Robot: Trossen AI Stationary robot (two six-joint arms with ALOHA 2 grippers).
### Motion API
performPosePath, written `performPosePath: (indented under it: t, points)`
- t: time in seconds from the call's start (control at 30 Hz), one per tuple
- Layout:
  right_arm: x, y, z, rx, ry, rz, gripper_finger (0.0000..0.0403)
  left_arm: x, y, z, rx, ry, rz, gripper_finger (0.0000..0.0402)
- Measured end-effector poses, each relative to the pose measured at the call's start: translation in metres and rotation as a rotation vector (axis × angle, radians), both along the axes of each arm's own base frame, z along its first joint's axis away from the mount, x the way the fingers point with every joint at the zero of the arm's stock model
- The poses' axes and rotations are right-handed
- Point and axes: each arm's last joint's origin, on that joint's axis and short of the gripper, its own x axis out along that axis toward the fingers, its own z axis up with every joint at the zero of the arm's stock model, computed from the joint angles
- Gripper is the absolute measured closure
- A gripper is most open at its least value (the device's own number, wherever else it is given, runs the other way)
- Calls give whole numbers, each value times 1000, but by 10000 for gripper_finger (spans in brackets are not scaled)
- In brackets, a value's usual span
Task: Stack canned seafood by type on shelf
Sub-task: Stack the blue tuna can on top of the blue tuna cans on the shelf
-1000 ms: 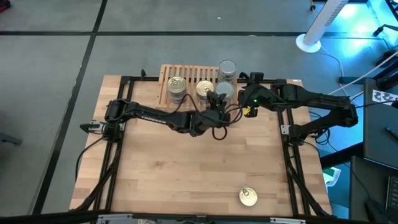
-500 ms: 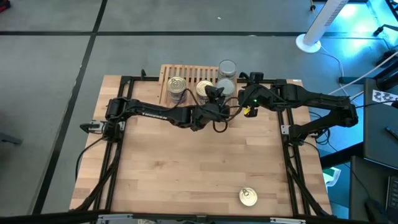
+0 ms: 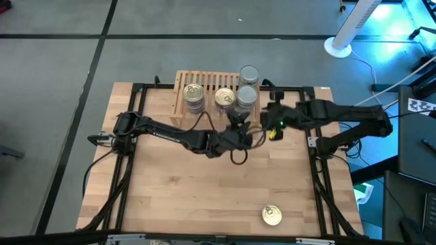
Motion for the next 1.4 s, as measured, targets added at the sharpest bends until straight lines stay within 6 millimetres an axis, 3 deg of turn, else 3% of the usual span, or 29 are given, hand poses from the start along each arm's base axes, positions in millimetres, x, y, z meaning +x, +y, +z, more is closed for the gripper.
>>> performPosePath:
  t: [0.27, 0.57, 0.67, 0.87, 1.03, 1.17, 1.4]
  points:
    - [-11, 47, -6, 149, -4, 30, 267, -4, -38, -1, -118, -126, -62, 174]
    - [-25, 90, -11, 740, 64, -46, 267, -10, -81, -2, -382, -270, -253, 174]
    - [-29, 102, -13, 851, 86, -116, 267, -11, -90, -4, -551, -328, -327, 174]
    - [-40, 124, -30, 897, 144, -201, 267, -11, -99, -11, -1005, -380, -421, 174]
    - [-49, 144, -51, 904, 187, -176, 267, -9, -99, -20, -1321, -426, -341, 174]
    - [-52, 160, -69, 932, 184, -120, 267, -5, -101, -31, -1474, -465, -257, 174]
    - [-56, 188, -106, 1034, 128, 7, 267, -4, -107, -51, -1538, -424, -175, 174]
